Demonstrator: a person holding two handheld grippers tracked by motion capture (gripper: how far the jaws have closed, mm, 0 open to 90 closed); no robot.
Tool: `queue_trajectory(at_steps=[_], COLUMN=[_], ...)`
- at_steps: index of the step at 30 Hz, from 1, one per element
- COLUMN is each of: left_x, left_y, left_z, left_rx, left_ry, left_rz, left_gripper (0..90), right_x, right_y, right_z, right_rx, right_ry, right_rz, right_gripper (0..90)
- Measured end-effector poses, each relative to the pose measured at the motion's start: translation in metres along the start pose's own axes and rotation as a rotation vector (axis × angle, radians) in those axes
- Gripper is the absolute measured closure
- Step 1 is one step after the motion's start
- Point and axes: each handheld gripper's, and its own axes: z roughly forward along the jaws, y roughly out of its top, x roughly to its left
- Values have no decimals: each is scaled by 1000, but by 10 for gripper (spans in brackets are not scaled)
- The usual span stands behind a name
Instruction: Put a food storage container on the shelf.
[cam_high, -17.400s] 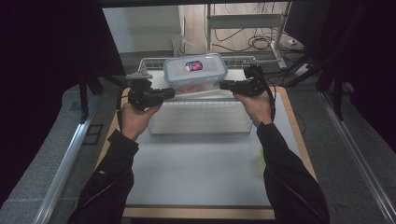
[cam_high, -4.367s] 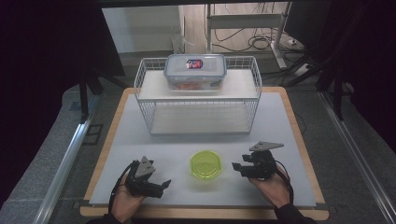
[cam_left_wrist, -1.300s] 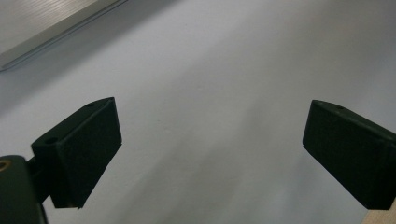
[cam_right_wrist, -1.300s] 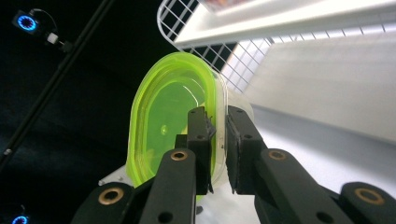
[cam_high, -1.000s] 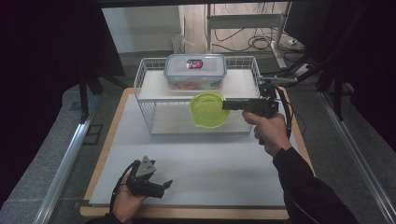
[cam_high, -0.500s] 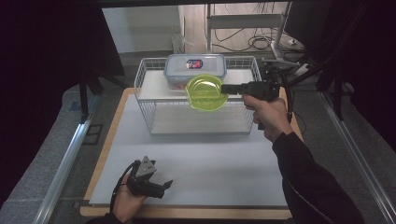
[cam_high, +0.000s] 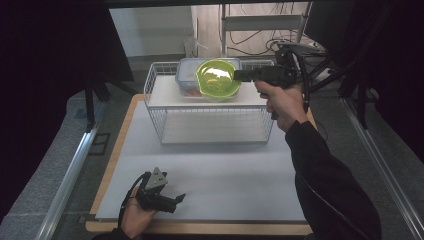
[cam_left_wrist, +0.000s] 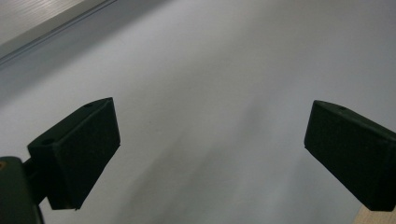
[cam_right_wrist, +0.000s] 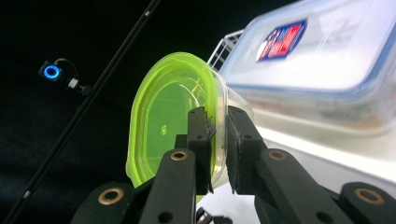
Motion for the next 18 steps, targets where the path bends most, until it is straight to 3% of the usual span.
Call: queue_trajectory(at_steps=[13, 18], left_x=[0, 0], left_y=[0, 0], left_z=[1, 1], left_rx=[2, 5], left_ry=[-7, -13], left_rz=[2, 6], left_gripper=[33, 33], right_x=[-3, -7], right_y=[32, 45], right_z=[18, 36], right_rx=[-72, -102], right_ry=[-60, -100], right_rz=[35, 55], right_gripper=[810, 810])
